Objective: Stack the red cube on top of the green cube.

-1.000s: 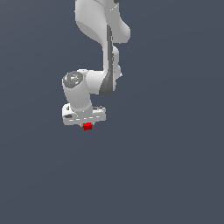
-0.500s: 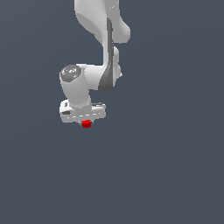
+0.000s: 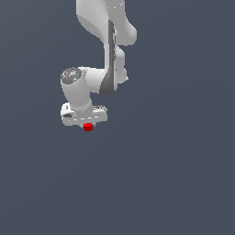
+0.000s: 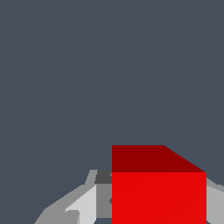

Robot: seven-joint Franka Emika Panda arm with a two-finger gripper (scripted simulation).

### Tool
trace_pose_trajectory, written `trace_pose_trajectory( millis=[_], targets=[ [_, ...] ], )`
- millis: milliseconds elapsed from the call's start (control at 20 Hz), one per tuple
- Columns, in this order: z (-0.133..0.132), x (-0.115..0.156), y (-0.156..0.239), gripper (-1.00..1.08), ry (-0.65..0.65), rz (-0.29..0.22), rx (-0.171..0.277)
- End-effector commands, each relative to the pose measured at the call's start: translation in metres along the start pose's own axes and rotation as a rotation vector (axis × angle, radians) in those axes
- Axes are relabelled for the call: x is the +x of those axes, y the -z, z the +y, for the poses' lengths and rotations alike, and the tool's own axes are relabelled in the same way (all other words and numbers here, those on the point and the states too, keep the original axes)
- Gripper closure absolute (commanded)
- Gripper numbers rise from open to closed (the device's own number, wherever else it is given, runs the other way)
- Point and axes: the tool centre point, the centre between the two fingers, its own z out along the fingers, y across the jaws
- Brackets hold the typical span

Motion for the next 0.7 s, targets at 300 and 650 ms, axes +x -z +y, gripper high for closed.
trace_pose_trajectory(
  millis=[300,650],
  targets=[
    [0.034,-0.06,-0.025,1.08,-0.001,0.0,0.0],
    [0.056,-0.094,-0.041,1.08,-0.001,0.0,0.0]
  ],
)
